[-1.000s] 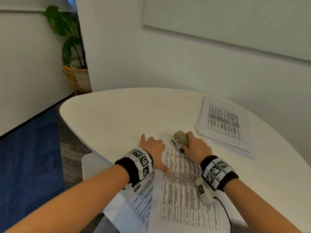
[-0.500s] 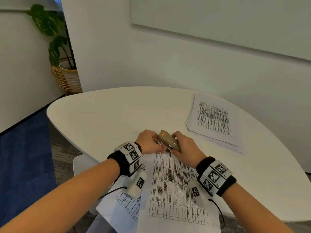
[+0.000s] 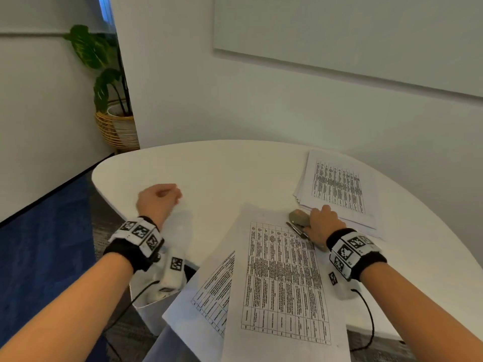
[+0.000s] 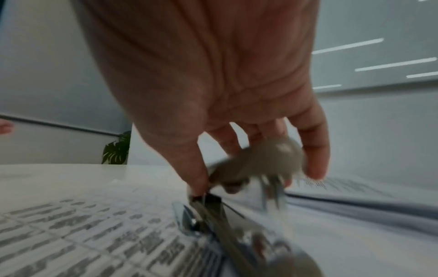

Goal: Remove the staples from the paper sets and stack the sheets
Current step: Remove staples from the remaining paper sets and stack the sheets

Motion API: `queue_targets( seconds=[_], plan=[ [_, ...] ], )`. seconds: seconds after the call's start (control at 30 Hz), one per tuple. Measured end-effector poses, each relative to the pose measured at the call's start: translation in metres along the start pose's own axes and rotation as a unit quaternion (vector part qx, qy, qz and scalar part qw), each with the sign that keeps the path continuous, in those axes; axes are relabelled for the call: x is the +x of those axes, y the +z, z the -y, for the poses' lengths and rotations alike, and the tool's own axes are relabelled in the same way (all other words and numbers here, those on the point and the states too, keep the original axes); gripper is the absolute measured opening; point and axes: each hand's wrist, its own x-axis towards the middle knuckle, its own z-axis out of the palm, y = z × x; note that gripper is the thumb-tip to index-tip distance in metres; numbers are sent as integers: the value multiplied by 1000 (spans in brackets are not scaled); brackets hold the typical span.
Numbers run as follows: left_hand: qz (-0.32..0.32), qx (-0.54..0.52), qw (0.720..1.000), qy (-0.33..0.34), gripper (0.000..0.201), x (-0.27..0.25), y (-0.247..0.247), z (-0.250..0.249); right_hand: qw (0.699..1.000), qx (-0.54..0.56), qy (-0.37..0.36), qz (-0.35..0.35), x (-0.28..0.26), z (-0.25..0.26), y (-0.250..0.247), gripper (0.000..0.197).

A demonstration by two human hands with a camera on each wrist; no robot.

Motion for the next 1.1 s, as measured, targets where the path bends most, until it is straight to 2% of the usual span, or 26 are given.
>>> queue_targets(
  seconds=[0.07, 0.13, 0.23, 0.33, 0.4, 0.43, 0.5, 0.63, 0.77, 0.87, 0.97, 1.1],
  plan=[
    [-90, 27, 996, -1, 16, 7, -27, 2, 998, -35, -15, -56, 0, 12, -7, 42],
    [-179, 34, 983, -28, 20, 9, -51, 18, 992, -42, -69, -100, -1, 28, -11, 42],
    [-235, 66, 966, -85, 30, -2, -71, 53, 989, -15, -118, -88, -3, 49, -16, 39],
    [-222, 86, 955, -176, 35, -16, -79, 86, 990, 14, -133, -51, -7, 61, -12, 39],
    [-154, 113, 954, -231, 40, -17, -80, 102, 990, 11, -136, -35, -11, 66, -9, 39],
    [-114, 119, 958, -235, 41, -19, -79, 104, 990, 8, -137, -30, -13, 66, -8, 39],
    [-61, 108, 970, -208, 36, -21, -75, 101, 990, 3, -136, -23, -17, 66, -8, 39],
    [-22, 126, 978, -165, 36, -23, -73, 85, 993, 8, -116, 0, -17, 59, -10, 37],
    [-98, 117, 982, -108, 34, -35, -72, 72, 995, 9, -99, 25, -8, 57, -14, 32],
    [-122, 98, 988, -16, 30, -47, -64, 60, 994, -21, -90, 60, -1, 67, -11, 33],
    [-74, 111, 989, 69, 27, -53, -51, 48, 988, -81, -80, 108, 0, 82, -5, 54],
    [39, 181, 961, 205, 24, -65, -17, 30, 971, -93, -166, 147, -13, 96, -12, 62]
  ],
)
